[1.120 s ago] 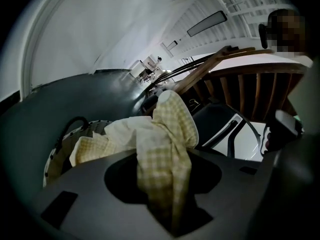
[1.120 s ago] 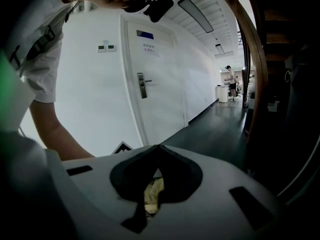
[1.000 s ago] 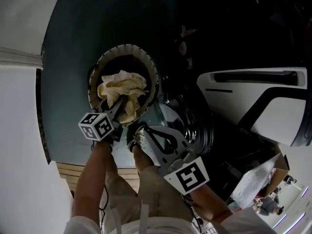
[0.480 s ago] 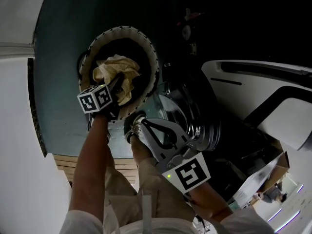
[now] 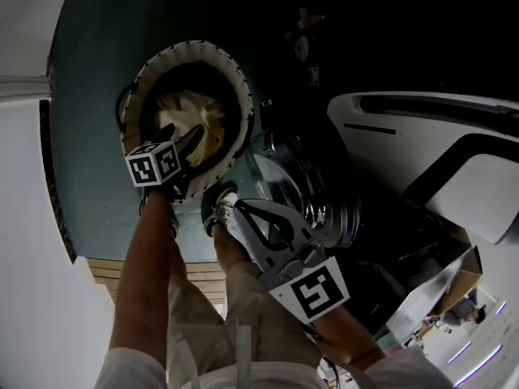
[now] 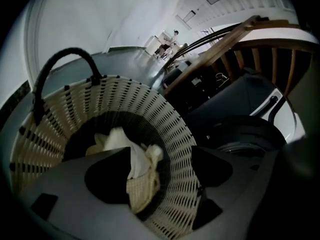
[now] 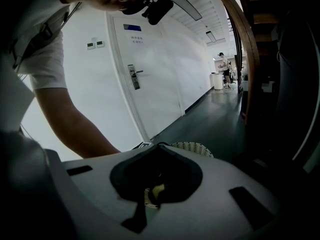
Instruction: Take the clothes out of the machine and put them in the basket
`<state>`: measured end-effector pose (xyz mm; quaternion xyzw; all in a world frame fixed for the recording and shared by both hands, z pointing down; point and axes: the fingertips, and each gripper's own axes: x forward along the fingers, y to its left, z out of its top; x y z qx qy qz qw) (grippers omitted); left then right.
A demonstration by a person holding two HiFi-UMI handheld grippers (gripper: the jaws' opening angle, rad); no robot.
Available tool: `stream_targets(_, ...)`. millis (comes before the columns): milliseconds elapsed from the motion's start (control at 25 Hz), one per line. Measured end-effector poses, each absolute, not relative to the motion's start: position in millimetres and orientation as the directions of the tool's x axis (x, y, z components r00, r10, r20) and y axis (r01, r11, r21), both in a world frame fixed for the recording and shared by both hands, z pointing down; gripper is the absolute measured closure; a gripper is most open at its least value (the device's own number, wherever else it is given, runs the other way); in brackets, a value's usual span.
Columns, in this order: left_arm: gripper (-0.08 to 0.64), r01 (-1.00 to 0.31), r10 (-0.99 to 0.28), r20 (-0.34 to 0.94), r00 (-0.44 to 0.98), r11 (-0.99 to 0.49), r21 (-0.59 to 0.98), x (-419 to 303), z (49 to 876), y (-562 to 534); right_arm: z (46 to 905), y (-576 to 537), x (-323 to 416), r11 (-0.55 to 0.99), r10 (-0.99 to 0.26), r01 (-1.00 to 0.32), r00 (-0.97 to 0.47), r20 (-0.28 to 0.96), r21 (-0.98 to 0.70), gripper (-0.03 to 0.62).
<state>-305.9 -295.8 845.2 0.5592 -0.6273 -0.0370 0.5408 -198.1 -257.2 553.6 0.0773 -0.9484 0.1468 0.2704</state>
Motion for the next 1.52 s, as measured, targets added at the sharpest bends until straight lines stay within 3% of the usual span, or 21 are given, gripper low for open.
stream_targets(600,0.199,-0.691,-0.813,0.574,0.097,0.360,0.626,-348,743,-247,479,-245,-218,0.950,-0.129,-0.236,-0.890,0.436,-0.202,0.580)
stream_targets(880,0.411,-0.643,-0.875,0.480,0.065,0.331,0.690,-375,662,-210,423,-225,-240,0.961,-0.148,-0.227,-0.904,0.402,-0.155,0.580)
stream_targets(1080,0.510,-0.636,-0.870,0.493,0.014,0.373,0.676,-398,603,-180,375,-209,-261,0.970,-0.157,-0.212,-0.920,0.358,-0.119,0.580)
stream_targets(1240,0.538,-0.564,-0.875,0.476,-0.083,0.436,0.702,-430,551,-157,333,-190,-285,0.980,-0.141,-0.177,-0.938,0.317,-0.087,0.580)
stream_targets(1520,0.546,-0.591,-0.931,0.340,-0.133,0.350,0.727,-456,446,-147,265,-180,-294,0.987,-0.133,-0.150,-0.960,0.246,-0.052,0.580)
